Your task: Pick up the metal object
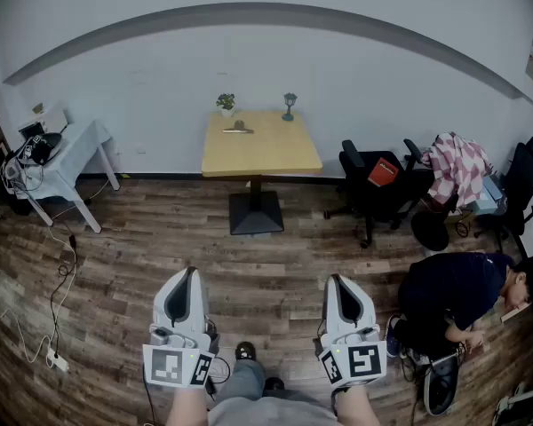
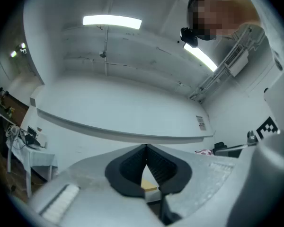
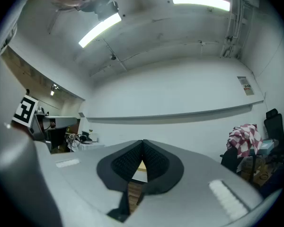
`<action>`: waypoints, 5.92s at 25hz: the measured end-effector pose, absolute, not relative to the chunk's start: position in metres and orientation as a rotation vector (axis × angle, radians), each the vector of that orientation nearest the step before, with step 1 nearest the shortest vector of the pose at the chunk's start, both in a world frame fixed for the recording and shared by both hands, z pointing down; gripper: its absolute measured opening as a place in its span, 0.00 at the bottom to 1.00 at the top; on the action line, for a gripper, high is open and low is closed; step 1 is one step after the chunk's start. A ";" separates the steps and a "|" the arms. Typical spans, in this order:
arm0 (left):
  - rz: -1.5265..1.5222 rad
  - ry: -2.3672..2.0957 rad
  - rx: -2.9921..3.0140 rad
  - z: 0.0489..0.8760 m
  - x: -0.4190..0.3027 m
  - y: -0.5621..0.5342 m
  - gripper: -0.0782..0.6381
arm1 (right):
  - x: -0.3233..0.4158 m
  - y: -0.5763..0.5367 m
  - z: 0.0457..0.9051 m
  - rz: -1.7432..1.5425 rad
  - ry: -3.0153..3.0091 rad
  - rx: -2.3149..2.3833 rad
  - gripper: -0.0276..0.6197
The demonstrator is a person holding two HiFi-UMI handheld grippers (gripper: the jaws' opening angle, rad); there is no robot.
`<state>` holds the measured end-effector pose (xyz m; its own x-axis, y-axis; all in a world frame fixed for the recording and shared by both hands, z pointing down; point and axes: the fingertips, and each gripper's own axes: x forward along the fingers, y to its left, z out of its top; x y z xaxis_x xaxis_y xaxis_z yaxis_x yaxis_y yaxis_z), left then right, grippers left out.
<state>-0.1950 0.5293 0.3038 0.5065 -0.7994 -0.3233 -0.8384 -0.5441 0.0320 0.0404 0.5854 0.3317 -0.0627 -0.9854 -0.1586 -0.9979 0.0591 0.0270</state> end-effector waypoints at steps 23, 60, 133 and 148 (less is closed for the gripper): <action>0.445 1.446 -2.637 0.304 -0.197 0.454 0.11 | 0.038 0.509 0.329 0.164 2.205 -2.054 0.05; 0.517 1.495 -2.640 0.308 -0.221 0.200 0.11 | 0.032 0.258 0.326 0.192 2.187 -2.089 0.05; 0.372 1.483 -2.633 0.295 -0.099 -0.288 0.11 | 0.128 -0.250 0.305 0.209 2.253 -1.969 0.05; 0.284 1.458 -2.745 0.331 -0.100 -0.366 0.11 | 0.119 -0.311 0.341 0.069 2.246 -2.074 0.05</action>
